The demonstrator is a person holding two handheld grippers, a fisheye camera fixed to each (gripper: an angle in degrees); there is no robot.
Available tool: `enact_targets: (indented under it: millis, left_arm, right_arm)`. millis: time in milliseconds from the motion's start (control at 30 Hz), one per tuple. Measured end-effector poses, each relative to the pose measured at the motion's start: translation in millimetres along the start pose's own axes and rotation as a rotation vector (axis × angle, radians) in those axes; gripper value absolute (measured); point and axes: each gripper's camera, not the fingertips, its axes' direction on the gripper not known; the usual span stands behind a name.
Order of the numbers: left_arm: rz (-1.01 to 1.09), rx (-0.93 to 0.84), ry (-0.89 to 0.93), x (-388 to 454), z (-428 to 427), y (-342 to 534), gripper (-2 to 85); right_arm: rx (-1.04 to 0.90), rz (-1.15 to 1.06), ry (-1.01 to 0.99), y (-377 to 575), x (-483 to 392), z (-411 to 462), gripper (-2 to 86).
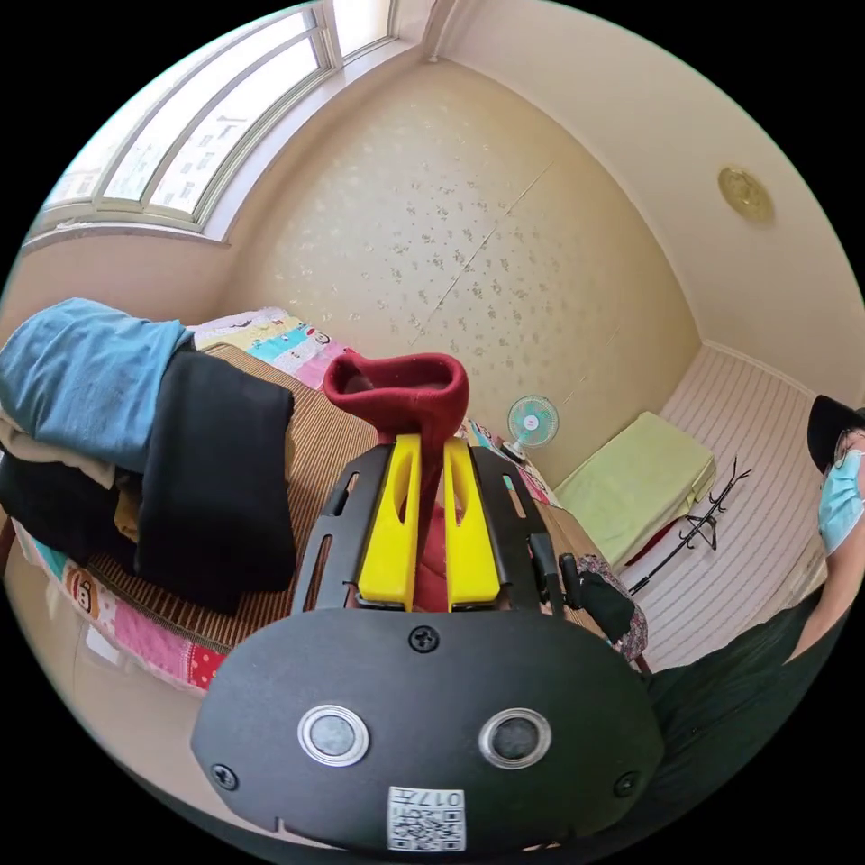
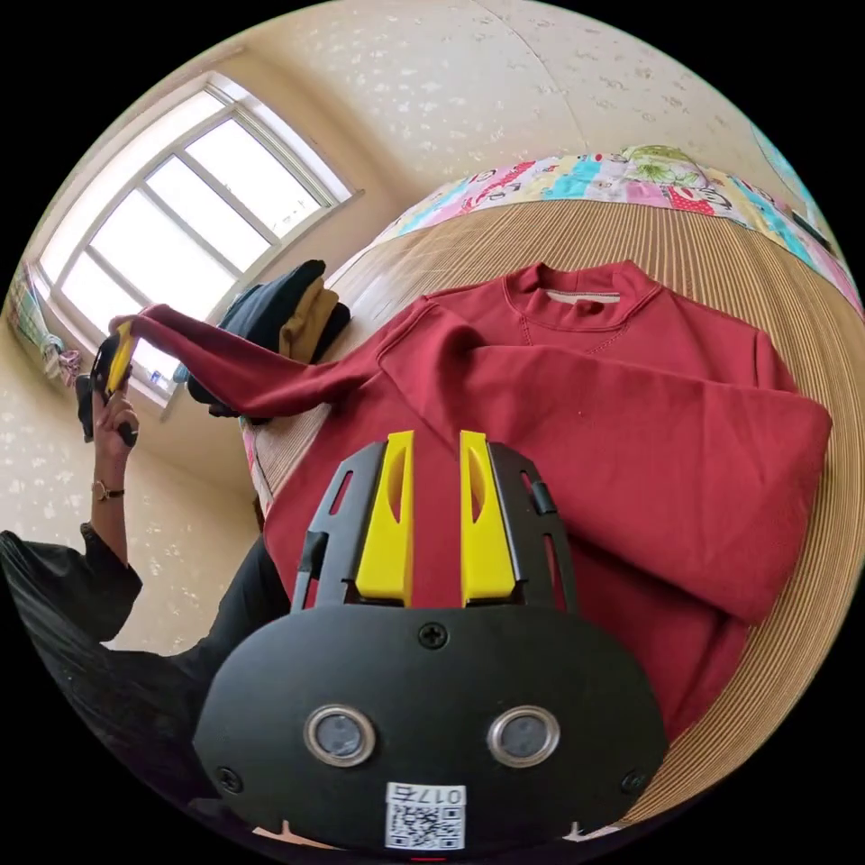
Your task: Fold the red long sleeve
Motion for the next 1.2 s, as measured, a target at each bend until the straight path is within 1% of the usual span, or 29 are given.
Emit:
enact_targets:
  millis: [67,133,167,233,267,300,333,400,467,533,567,633,700,733,800,900,967,1033,1100,1133,1167,1200]
  left_arm:
    - [0.063,-0.006,0.095,30,49,-5,4.8]
    - [0.144,-0.081,0.278,90,141,-3,4.8]
    - [0.174,-0.107,0.324,109,166,1,4.8]
    - [0.285,-0.3,0.479,187,263,35,5.1]
    - [0.301,-0.354,0.501,203,285,48,5.2]
    - [0.313,-0.453,0.523,225,318,74,6.1]
    - [0.303,-0.503,0.538,232,334,99,7.0]
    - [0.265,-0.496,0.549,218,329,131,7.9]
    - [0.213,-0.491,0.497,188,312,165,7.8]
    - [0.139,-0.553,0.302,142,289,220,7.5]
    - [0.129,-0.581,0.232,131,285,235,7.4]
    - [0.138,-0.7,-0.137,95,278,298,5.5]
    - [0.164,-0.789,-0.34,74,288,336,2.5]
    - [0.186,-0.862,-0.358,64,307,354,0.6]
    - [0.217,-0.832,-0.338,61,325,352,-0.2]
    - [0.289,-0.93,-0.397,58,394,333,-0.5]
    - [0.318,-0.927,-0.401,53,434,321,-0.5]
    - [0.365,-0.863,-0.434,41,486,299,-0.5]
    - [0.386,-0.823,-0.519,28,519,279,-0.3]
    - [0.341,-0.803,-0.566,19,528,260,-0.1]
    - [0.311,-0.777,-0.581,16,526,248,0.0]
    - [0.285,-0.697,-0.535,14,509,224,0.4]
  right_arm:
    - [0.037,0.012,0.032,26,-6,-27,7.5]
    - [0.08,0.063,0.069,57,-4,-61,7.0]
    - [0.089,0.076,0.075,63,-2,-70,6.9]
    - [0.114,0.138,0.131,86,11,-99,6.9]
    - [0.112,0.155,0.149,91,15,-105,7.1]
    - [0.098,0.19,0.179,99,23,-116,7.3]
    - [0.083,0.214,0.199,106,29,-125,7.6]
    - [0.072,0.221,0.228,114,31,-136,7.8]
    - [0.059,0.218,0.278,119,29,-140,7.9]
    - [0.017,0.191,0.344,120,23,-130,8.0]
    - [0.007,0.183,0.359,119,22,-124,8.1]
    - [-0.049,0.168,0.391,110,25,-94,8.1]
    - [-0.115,0.197,0.394,94,35,-64,8.1]
    - [-0.133,0.226,0.426,81,43,-50,8.1]
    - [-0.129,0.23,0.458,56,49,-39,8.0]
    - [-0.212,0.261,0.45,0,67,-21,7.7]
    - [-0.204,0.252,0.455,-34,81,-11,7.7]
    - [-0.151,0.209,0.519,-81,104,7,7.7]
    - [-0.178,0.198,0.548,-118,121,11,7.9]
    - [-0.199,0.243,0.534,-140,130,-1,8.1]
    - [-0.171,0.26,0.524,-147,130,-13,8.5]
    - [-0.082,0.252,0.488,-153,124,-44,9.2]
